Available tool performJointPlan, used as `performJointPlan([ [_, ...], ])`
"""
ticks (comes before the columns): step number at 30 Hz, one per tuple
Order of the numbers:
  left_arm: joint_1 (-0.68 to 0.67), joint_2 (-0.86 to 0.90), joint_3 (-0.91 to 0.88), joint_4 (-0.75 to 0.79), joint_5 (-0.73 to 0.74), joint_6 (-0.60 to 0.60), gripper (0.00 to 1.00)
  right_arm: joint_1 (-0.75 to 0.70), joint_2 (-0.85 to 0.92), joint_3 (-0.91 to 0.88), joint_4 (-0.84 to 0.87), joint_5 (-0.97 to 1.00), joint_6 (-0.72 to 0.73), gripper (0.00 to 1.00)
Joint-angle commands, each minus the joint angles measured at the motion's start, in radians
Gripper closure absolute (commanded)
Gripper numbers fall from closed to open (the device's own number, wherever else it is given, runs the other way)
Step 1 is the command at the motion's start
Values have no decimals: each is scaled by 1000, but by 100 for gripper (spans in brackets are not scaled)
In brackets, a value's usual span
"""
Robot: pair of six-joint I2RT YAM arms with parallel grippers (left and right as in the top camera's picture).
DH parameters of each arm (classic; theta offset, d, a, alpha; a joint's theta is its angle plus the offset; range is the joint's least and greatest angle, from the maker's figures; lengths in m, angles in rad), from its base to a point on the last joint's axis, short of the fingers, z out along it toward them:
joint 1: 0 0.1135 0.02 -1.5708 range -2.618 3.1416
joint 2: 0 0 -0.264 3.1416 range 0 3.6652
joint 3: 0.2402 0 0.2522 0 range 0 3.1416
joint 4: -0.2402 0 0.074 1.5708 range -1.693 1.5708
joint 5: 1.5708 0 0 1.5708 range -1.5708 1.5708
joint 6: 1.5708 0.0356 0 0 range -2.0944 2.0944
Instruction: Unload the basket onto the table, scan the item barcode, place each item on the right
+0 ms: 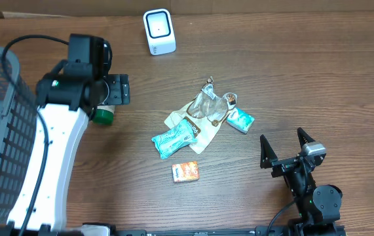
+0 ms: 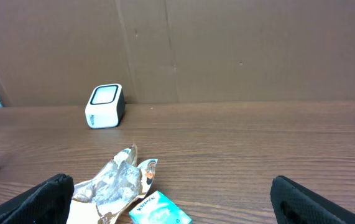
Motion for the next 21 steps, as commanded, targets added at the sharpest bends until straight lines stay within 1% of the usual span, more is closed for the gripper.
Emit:
performJointPlan([
  [1, 6, 52, 6, 20, -59, -15, 14, -4, -10, -11, 3, 2, 2, 0],
  [5, 6, 128, 6, 56, -57, -16, 13, -4, -10, -11, 3, 1, 2, 0],
  [10, 5, 193, 6, 59, -47, -16, 13, -4, -10, -11, 3, 1, 2, 0],
  [16, 5, 205, 6, 77, -43, -5, 12, -4, -10, -11, 3, 2, 2, 0],
  [21, 5, 206, 6, 90, -43, 15, 10, -4, -10, -11, 3, 2, 2, 0],
])
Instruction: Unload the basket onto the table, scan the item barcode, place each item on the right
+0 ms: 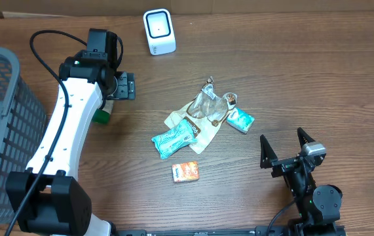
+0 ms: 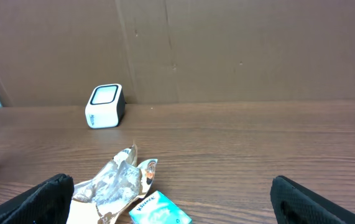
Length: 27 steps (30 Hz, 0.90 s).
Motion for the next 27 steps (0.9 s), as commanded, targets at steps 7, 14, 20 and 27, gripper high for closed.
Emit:
performJointPlan([
  [7, 5, 1, 6, 32, -6, 51, 8, -4, -10, -11, 3, 2, 2, 0],
  [14, 5, 2, 6, 37, -6, 98, 7, -4, -10, -11, 3, 2, 2, 0],
  [20, 19, 2, 6, 39, -6, 158, 3, -4, -10, -11, 3, 2, 2, 0],
  [27, 33, 3, 6, 38, 13, 157, 3, -4, -10, -11, 3, 2, 2, 0],
])
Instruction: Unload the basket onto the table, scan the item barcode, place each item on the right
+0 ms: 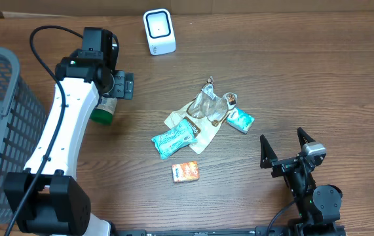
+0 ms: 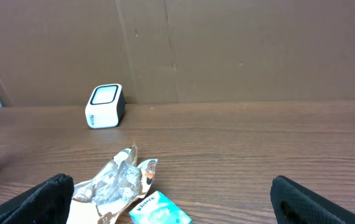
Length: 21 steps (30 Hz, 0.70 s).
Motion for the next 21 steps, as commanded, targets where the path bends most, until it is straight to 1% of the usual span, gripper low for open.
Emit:
performJointPlan([
  [1, 6, 3, 6, 4, 10, 22, 3, -4, -10, -11, 3, 1, 2, 0],
  [8, 11, 3, 6, 8, 1, 21, 3, -4, -10, -11, 3, 1, 2, 0],
  [10, 22, 3, 6, 8, 0, 5, 3, -4, -10, -11, 3, 1, 2, 0],
  [16, 93, 3, 6, 4, 5, -80, 3, -4, -10, -11, 3, 1, 2, 0],
  [21, 136, 3, 6, 1, 5, -72, 3, -4, -10, -11, 3, 1, 2, 0],
])
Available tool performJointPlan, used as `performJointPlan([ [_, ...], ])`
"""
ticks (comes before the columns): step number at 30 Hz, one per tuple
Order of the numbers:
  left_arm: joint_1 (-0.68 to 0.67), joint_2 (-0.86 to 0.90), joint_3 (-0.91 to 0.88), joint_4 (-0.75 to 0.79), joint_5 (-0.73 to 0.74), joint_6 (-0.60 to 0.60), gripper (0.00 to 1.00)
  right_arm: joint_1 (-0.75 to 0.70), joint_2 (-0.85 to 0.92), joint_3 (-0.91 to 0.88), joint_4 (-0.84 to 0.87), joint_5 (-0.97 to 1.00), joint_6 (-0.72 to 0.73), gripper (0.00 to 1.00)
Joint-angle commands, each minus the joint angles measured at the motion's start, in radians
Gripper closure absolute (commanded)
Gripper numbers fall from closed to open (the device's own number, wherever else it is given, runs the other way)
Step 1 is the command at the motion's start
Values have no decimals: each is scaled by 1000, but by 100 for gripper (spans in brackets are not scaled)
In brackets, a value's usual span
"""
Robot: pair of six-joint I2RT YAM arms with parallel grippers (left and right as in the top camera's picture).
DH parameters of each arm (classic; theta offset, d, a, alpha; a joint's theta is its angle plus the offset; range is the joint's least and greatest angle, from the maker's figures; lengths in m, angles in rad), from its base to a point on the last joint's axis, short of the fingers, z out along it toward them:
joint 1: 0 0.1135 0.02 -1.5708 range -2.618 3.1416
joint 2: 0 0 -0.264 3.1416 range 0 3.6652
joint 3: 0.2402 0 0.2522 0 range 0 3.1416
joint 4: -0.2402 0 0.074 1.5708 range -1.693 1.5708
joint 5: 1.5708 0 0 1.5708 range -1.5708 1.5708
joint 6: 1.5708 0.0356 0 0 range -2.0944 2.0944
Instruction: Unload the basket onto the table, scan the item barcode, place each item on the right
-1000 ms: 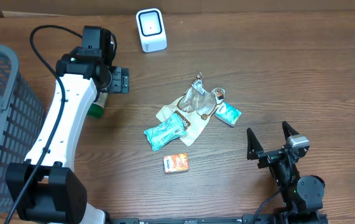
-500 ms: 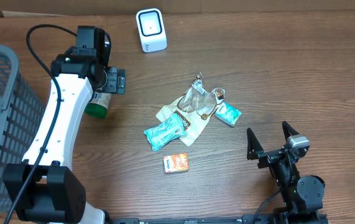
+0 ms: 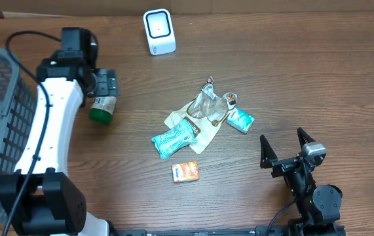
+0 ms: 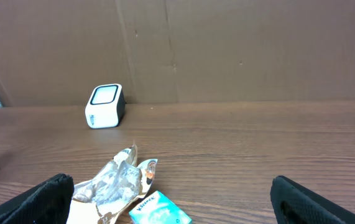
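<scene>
A small bottle point(image 3: 101, 105) with a green cap lies on the table at the left; its grey end also shows in the right wrist view. My left gripper point(image 3: 106, 84) hangs over the bottle's far end; its jaws cannot be made out from above. The white barcode scanner point(image 3: 159, 31) stands at the back, also visible from the right wrist point(image 4: 104, 106). My right gripper point(image 3: 282, 137) rests open at the front right, with nothing between its fingers point(image 4: 46, 199).
A heap of packets lies mid-table: a crumpled foil pouch point(image 3: 203, 108), a teal tissue pack point(image 3: 240, 120), a teal wrapper point(image 3: 173, 138) and an orange box point(image 3: 185, 172). A grey mesh basket stands at the left edge. A cardboard wall point(image 4: 227, 50) closes the back.
My left gripper has shifted left, from beside the bottle's far right to over its far end. The bottle lies about where it was. The right arm is unchanged.
The left gripper was first over the table just right of the bottle, with the arm bent across it. At the two following moments it stood slightly further right and back. Now it has come left over the bottle's end. The right gripper stayed open and still throughout.
</scene>
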Motion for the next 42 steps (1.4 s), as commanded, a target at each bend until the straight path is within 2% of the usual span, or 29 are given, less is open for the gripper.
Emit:
performJointPlan([
  [1, 16, 3, 6, 0, 1, -2, 2, -4, -10, -11, 4, 1, 2, 0],
  [8, 44, 36, 6, 12, 1, 101, 0, -4, -10, -11, 4, 1, 2, 0],
  [17, 65, 169, 6, 62, 5, 179, 4, -4, -10, -11, 4, 1, 2, 0],
  [24, 65, 254, 6, 94, 163, 296, 3, -4, -10, -11, 4, 1, 2, 0],
  [30, 65, 301, 6, 71, 230, 298, 4, -4, -10, -11, 4, 1, 2, 0],
  [34, 65, 328, 6, 32, 241, 283, 9, -4, -10, -11, 4, 1, 2, 0],
  [42, 63, 333, 6, -33, 283, 110, 9, -4, -10, -11, 4, 1, 2, 0],
])
